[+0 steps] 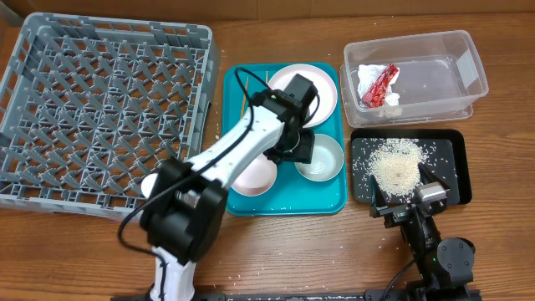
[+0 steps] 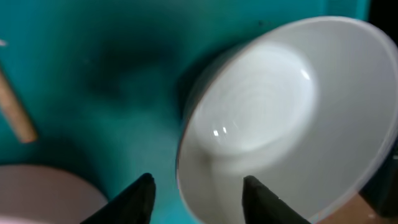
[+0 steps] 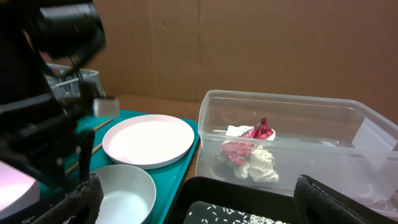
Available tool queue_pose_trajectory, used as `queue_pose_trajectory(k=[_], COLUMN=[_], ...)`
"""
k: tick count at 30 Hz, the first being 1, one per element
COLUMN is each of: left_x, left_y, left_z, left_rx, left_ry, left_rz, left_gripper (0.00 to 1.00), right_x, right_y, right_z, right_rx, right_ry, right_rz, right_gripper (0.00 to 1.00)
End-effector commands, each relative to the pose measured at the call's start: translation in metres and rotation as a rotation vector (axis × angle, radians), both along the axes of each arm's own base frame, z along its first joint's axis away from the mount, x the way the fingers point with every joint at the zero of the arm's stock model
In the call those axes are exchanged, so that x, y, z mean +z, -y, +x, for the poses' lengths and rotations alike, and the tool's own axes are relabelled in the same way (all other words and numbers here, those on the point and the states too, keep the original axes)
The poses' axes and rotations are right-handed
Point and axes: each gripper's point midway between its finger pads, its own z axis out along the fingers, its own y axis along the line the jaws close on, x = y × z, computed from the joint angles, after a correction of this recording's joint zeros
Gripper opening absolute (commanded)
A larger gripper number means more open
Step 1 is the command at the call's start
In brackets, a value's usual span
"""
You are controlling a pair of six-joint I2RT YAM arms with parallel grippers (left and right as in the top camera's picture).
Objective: Sort waste into correct bins and load items into the dishwasher
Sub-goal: 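Reach the left gripper to the grey bowl and grasp it, then carry the grey bowl with the left gripper into the rack, release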
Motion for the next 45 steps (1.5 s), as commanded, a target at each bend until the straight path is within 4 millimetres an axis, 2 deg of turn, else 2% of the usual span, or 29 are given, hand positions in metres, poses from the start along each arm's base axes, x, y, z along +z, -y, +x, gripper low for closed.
queue_pose_trajectory(k=[1,4,7,10,12,15,18,19,21,24,26,29,34,38,42,45], left_x=[-0.023,-0.02,-0.003,0.032,0.061,0.108,0.154,0.17,0.197,0.226,0.234,0.236,0.225,0.198,0.161,0.148], left_y=[0.002,0.004,0.001,-0.01,-0.025,-0.073,-0.146,-0.175,-0.22,-0.272,-0.296,-0.32,-0.352,-0.354,-0.351,-0.353], left_z=[-0.004,-0.003,0.004,0.016,0.026,0.042,0.054,0.055,0.054,0.052,0.053,0.055,0.065,0.078,0.093,0.098], left_rx=[-0.019,-0.016,0.0,0.03,0.062,0.139,0.243,0.285,0.35,0.445,0.492,0.543,0.561,0.528,0.47,0.423], left_ry=[-0.043,-0.046,-0.03,0.01,0.059,0.181,0.346,0.404,0.483,0.549,0.559,0.554,0.515,0.465,0.405,0.38], left_rz=[0.015,-0.005,-0.016,-0.022,0.001,0.127,0.388,0.498,0.673,0.861,0.936,1.01,1.181,1.23,1.273,1.344], left_gripper=[0.26,0.04,0.04,0.04,0.04,0.04,0.04,0.04,0.04,0.04,0.04,0.04,0.04,0.04,0.04,0.04], right_x=[-0.001,-0.001,-0.001,-0.001,-0.001,-0.001,-0.001,-0.001,-0.001,-0.001,-0.001,-0.001,-0.001,-0.001,-0.001,-0.001], right_y=[-0.001,-0.001,-0.001,-0.001,-0.001,-0.001,-0.001,-0.001,-0.001,-0.001,-0.001,-0.001,-0.001,-0.001,-0.001,-0.001], right_z=[0.0,0.0,0.0,0.0,0.0,0.0,0.0,0.0,0.0,0.0,0.0,0.0,0.0,0.0,0.0,0.0], right_rx=[0.003,0.003,0.003,0.003,0.003,0.003,0.003,0.003,0.003,0.003,0.003,0.003,0.003,0.003,0.003,0.003], right_ry=[0.007,0.008,0.008,0.007,0.007,0.007,0.007,0.007,0.007,0.007,0.007,0.007,0.007,0.007,0.007,0.007], right_rz=[0.0,0.0,0.0,0.0,0.0,0.0,0.0,0.0,0.0,0.0,0.0,0.0,0.0,0.0,0.0,0.0], right_gripper=[1.0,1.0,1.0,1.0,1.0,1.0,1.0,1.0,1.0,1.0,1.0,1.0,1.0,1.0,1.0,1.0])
